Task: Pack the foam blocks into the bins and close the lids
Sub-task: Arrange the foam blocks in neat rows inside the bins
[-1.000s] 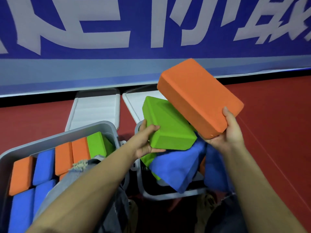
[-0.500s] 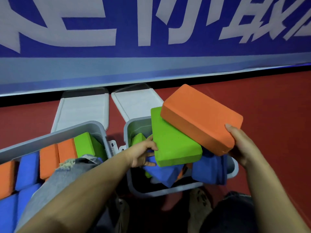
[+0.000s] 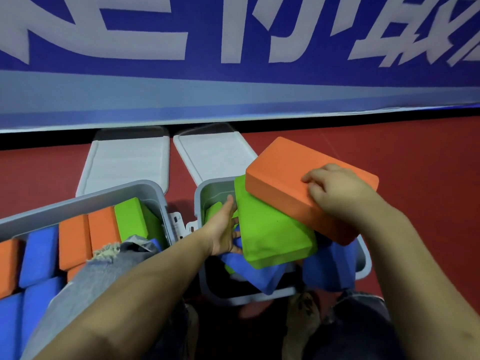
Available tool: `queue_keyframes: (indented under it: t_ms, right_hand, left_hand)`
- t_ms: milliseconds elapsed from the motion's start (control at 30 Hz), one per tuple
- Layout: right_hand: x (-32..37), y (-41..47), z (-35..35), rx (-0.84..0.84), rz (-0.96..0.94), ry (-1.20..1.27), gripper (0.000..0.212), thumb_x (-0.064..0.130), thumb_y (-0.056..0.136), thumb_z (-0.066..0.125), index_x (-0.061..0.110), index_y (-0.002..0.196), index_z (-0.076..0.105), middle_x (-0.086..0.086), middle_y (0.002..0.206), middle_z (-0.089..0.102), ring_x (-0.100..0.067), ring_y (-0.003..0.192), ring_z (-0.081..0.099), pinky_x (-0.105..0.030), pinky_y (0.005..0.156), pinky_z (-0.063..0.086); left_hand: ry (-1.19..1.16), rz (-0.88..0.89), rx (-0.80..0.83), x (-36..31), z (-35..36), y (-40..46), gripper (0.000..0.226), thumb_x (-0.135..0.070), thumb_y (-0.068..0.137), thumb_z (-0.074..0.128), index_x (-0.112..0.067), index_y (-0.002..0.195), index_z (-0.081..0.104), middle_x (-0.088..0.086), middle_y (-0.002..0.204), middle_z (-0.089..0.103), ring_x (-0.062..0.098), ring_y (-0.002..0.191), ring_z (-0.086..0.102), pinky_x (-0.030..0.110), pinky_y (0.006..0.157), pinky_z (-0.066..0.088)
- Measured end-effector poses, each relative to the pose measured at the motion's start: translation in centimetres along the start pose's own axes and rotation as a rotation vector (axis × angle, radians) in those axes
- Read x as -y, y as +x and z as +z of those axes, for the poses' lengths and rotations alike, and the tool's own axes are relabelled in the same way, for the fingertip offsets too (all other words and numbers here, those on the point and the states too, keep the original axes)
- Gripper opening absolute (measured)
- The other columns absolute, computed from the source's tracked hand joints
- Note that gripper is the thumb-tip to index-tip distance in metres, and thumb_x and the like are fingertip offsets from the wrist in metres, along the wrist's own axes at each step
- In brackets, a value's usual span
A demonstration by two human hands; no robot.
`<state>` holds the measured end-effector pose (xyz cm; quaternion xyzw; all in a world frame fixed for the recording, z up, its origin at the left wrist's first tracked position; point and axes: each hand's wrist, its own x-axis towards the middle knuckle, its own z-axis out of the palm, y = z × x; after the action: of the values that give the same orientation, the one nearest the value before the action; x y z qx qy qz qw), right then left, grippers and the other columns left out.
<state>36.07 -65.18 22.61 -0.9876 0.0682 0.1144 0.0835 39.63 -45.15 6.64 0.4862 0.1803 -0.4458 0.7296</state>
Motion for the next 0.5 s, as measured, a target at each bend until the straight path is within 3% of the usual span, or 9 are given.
queue_keyframes:
  t_ms: [67,167,233,300,333,400,500]
  right_hand:
    - [1.9,0.9,0.1,0.045,0.053,-0.104,0.048,0.052,0.091,0.045,0.021,0.126,0.048,-0.009,0.134,0.041,-0.032,0.126,0.037,-0.048,0.103,0.036]
    - [3.8,1.5,2.0,-0.008,-0.009,-0.165,0.063,0.051,0.086,0.055,0.026,0.139,0.032,-0.005,0.152,0.019,-0.027,0.136,0.024,-0.051,0.106,0.028]
    - [4.2,1.4,4.0,-0.048,-0.08,-0.217,0.068,0.04,0.088,0.057,0.04,0.145,0.02,0.0,0.157,0.012,-0.022,0.141,0.018,-0.052,0.111,0.02]
    - [4.1,1.5,5.2,-0.113,-0.081,-0.262,0.067,0.031,0.089,0.053,0.046,0.144,0.019,0.003,0.157,0.014,-0.019,0.142,0.017,-0.051,0.113,0.014]
    - [4.1,1.6,5.4,-0.121,-0.071,-0.271,0.066,0.029,0.089,0.053,0.048,0.144,0.02,0.005,0.157,0.014,-0.018,0.142,0.016,-0.05,0.113,0.012]
    - [4.3,2.0,5.2,-0.085,-0.054,-0.263,0.065,0.037,0.089,0.054,0.05,0.143,0.02,0.008,0.157,0.012,-0.016,0.142,0.013,-0.049,0.114,0.01]
    - [4.8,2.5,4.5,-0.053,-0.056,-0.246,0.063,0.055,0.085,0.054,0.052,0.141,0.024,0.011,0.156,0.014,-0.015,0.141,0.014,-0.046,0.112,0.012]
  left_hand:
    - [0.002,-0.004,0.021,0.3,-0.5,0.2,0.059,-0.076,0.087,0.019,-0.047,0.126,0.051,-0.01,0.131,0.056,0.016,0.104,0.058,0.064,0.089,0.043]
    - [0.091,-0.045,0.04,0.1,-1.5,0.7,0.055,-0.075,0.088,0.015,-0.046,0.116,0.055,-0.008,0.116,0.064,0.02,0.105,0.061,0.052,0.086,0.046]
    - [0.221,-0.017,-0.135,-0.7,-2.5,1.3,0.05,-0.068,0.092,0.026,-0.031,0.1,0.059,-0.002,0.099,0.064,0.022,0.095,0.058,0.037,0.079,0.045]
    - [0.46,0.067,-0.41,-1.4,-4.0,2.5,0.033,-0.045,0.096,0.044,-0.017,0.089,0.059,0.007,0.094,0.062,0.025,0.091,0.056,0.033,0.076,0.045]
    - [0.654,0.085,-0.5,-1.6,-4.8,2.9,0.025,-0.03,0.096,0.046,-0.011,0.091,0.06,0.012,0.098,0.063,0.029,0.094,0.057,0.033,0.077,0.047]
    - [1.048,-0.002,-0.51,-1.4,-5.2,2.9,0.024,-0.017,0.096,0.045,0.0,0.1,0.061,0.019,0.113,0.061,0.032,0.105,0.058,0.029,0.08,0.047]
    - [1.197,-0.111,-0.463,0.9,-5.4,3.1,0.032,-0.018,0.098,0.045,0.0,0.121,0.057,0.017,0.129,0.056,0.031,0.119,0.054,0.03,0.093,0.044]
